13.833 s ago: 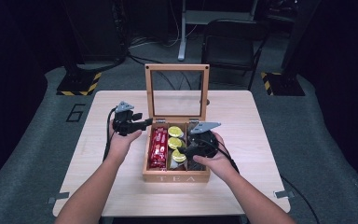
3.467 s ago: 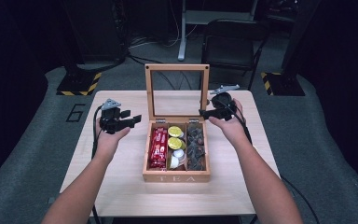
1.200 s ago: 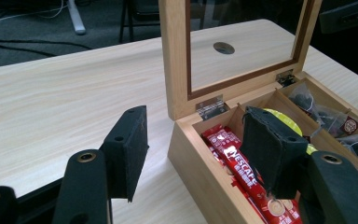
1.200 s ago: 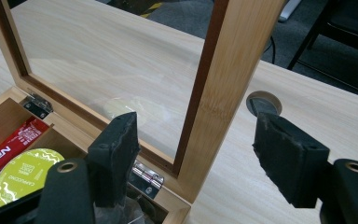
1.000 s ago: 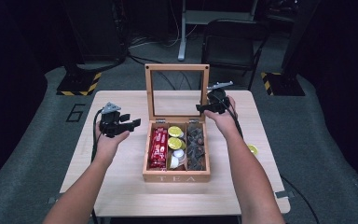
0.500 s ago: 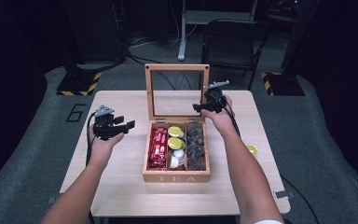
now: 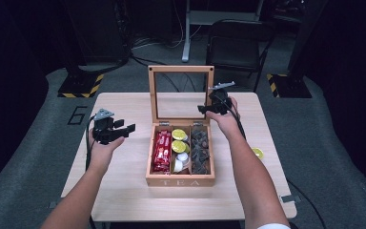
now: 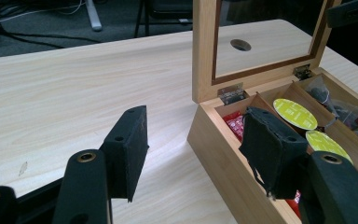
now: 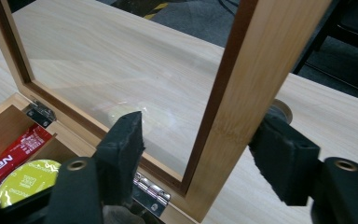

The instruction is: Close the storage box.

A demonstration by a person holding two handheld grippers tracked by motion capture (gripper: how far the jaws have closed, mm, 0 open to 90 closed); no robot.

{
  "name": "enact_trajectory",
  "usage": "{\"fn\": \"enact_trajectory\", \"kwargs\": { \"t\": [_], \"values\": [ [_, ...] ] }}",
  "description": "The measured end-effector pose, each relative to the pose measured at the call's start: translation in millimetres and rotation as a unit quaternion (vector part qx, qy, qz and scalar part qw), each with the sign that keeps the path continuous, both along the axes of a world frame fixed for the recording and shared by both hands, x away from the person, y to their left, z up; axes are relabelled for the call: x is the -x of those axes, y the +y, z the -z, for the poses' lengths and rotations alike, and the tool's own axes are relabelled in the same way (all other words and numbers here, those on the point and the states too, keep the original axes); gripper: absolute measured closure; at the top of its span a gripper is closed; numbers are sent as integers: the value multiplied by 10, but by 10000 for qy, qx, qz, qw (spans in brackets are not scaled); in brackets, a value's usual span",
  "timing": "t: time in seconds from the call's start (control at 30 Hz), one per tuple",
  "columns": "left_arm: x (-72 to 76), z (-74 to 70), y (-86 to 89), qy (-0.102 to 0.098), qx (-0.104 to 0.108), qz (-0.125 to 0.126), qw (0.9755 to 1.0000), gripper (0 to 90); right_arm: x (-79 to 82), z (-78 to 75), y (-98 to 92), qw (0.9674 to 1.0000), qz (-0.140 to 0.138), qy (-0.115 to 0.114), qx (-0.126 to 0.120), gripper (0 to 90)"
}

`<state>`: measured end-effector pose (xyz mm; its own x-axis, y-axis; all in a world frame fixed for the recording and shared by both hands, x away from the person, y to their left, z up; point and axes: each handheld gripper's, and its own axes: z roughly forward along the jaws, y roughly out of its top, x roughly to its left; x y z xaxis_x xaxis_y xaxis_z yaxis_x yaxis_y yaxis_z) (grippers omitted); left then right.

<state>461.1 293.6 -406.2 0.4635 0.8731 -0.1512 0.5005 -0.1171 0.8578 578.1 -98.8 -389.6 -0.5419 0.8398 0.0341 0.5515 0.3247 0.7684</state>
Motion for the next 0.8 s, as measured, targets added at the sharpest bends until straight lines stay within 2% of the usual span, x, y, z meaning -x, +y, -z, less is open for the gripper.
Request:
{"fn": "enact_trajectory", "kwargs": {
  "t": [0.27,0.3,0.37,0.5,0.8],
  "values": [
    [-3,4,-14,14,-29,56,10000,411,7,-17,-27,9999,100,-17,-25,441],
    [-3,3,-13,10,-26,57,10000,411,3,-22,-40,9999,132,-46,12,493],
    [-2,4,-9,18,-18,38,10000,411,11,-31,-32,9996,269,6,-36,537],
    [1,8,4,9,-7,27,10000,411,12,-40,-51,9993,378,-44,16,629],
    [1,16,0,11,-12,24,10000,411,31,-42,-46,9989,472,-44,-12,636]
  ]
}}
